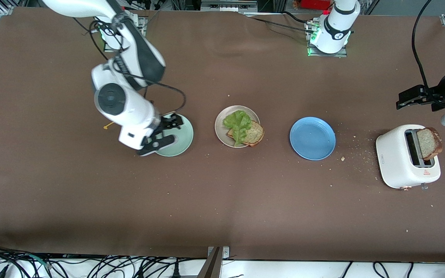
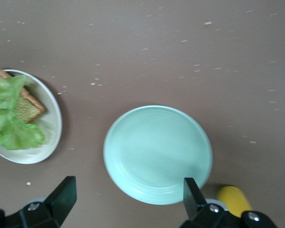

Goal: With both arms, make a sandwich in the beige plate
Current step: 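Withdraw the right gripper while the left gripper moves toward the toaster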

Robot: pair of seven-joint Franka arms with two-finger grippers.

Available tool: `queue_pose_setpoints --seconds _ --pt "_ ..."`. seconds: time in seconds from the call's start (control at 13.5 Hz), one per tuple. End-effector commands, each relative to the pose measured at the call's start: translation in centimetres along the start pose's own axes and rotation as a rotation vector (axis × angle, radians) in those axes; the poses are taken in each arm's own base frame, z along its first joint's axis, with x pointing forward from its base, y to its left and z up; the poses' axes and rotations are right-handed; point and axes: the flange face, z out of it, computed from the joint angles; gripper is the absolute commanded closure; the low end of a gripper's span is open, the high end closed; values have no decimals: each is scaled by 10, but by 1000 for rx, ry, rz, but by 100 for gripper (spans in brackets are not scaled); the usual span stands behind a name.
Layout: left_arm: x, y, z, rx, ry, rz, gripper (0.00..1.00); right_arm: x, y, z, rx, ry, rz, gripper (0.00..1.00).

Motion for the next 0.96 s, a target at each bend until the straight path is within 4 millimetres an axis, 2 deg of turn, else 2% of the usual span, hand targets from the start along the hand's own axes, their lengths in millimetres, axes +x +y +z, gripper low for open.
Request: queue_pose_setpoints --seconds 0.0,0.15,0.22,0.3,0.44,0.67,0.82,0.89 --pt "-4 -2 -4 35 2 -4 0 -27 43 -46 -32 3 -1 0" --pt "-2 2 -4 33 7 4 0 -41 76 -74 -52 8 62 0" --pt "-2 -2 -4 34 8 -1 0 -47 103 -82 -56 8 99 0" --pt "-2 -7 -4 34 8 -10 0 -51 121 -89 -57 17 126 0" --pt "-5 -10 -3 30 -6 -13 0 -61 142 -107 -82 35 162 0" --pt "4 4 12 15 -33 18 0 -82 149 -140 -142 34 170 0" --pt "4 25 13 35 -34 49 0 -97 159 -164 -194 40 179 0" --pt "4 27 15 36 -38 51 0 -104 163 -172 -196 39 194 0"
